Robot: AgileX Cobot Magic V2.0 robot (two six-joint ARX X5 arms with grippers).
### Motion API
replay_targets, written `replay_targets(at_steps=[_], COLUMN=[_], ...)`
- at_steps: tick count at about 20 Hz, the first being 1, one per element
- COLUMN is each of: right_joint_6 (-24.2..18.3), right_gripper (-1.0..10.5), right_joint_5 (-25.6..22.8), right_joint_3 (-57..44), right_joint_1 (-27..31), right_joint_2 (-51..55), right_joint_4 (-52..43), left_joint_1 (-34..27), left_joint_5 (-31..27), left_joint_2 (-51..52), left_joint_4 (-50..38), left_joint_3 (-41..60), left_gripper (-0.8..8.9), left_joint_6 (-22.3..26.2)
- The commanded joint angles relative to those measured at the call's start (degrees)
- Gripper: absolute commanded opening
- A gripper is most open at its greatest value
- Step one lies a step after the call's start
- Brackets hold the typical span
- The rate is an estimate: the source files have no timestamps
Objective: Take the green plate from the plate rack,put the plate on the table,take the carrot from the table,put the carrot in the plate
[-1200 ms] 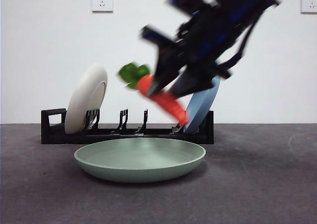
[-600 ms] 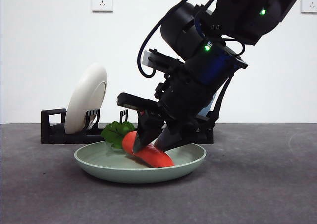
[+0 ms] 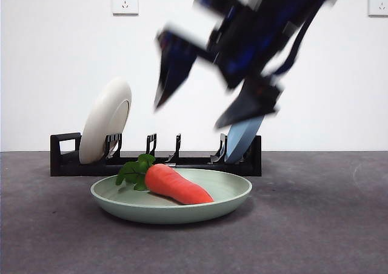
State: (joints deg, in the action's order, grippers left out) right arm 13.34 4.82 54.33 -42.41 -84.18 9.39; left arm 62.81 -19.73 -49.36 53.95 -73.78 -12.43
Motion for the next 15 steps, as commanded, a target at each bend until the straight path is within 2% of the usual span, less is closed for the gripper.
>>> replay_targets(at_steps=[1,3,6,7,10,11,13,14,15], right_joint_6=[0.20,0.28,0.11,0.13,0.13,0.11,-0.09,-0.37,-0.37], right_gripper=[5.3,5.3,5.2,4.9,3.0,2.1,0.2,-0.2,-0.1], right_joint_5=[3.89,8.22,10.51,10.99,11.69,11.65,11.65,11.65,11.63], right_joint_3=[-0.22,-0.22,-0.22,-0.22,-0.22,-0.22,-0.22,-0.22,-0.22], right_joint_1=[-0.15,-0.15,-0.15,-0.15,-0.15,-0.15,-0.15,-0.15,-0.15], right_joint_2=[9.38,17.55,27.71,29.31,34.05,35.30,37.27,37.94,38.64], right_joint_4=[10.97,22.40,37.48,39.76,45.99,47.39,48.96,49.22,49.37], left_joint_1=[0.17,0.17,0.17,0.17,0.17,0.17,0.17,0.17,0.17], left_joint_5=[-1.20,-1.11,-0.90,-0.85,-0.28,0.61,2.23,2.34,2.29], left_joint_2=[0.17,0.17,0.17,0.17,0.17,0.15,0.04,0.04,0.04], left_joint_4=[2.51,4.46,7.50,8.13,10.47,11.19,12.04,12.26,12.48], left_joint_3=[0.22,0.22,0.22,0.22,0.22,0.22,0.22,0.22,0.22], left_gripper=[2.87,2.87,2.82,2.82,2.70,2.12,0.15,-0.19,-0.07], left_joint_6=[0.63,0.61,0.55,0.52,0.39,0.42,0.39,0.35,0.39])
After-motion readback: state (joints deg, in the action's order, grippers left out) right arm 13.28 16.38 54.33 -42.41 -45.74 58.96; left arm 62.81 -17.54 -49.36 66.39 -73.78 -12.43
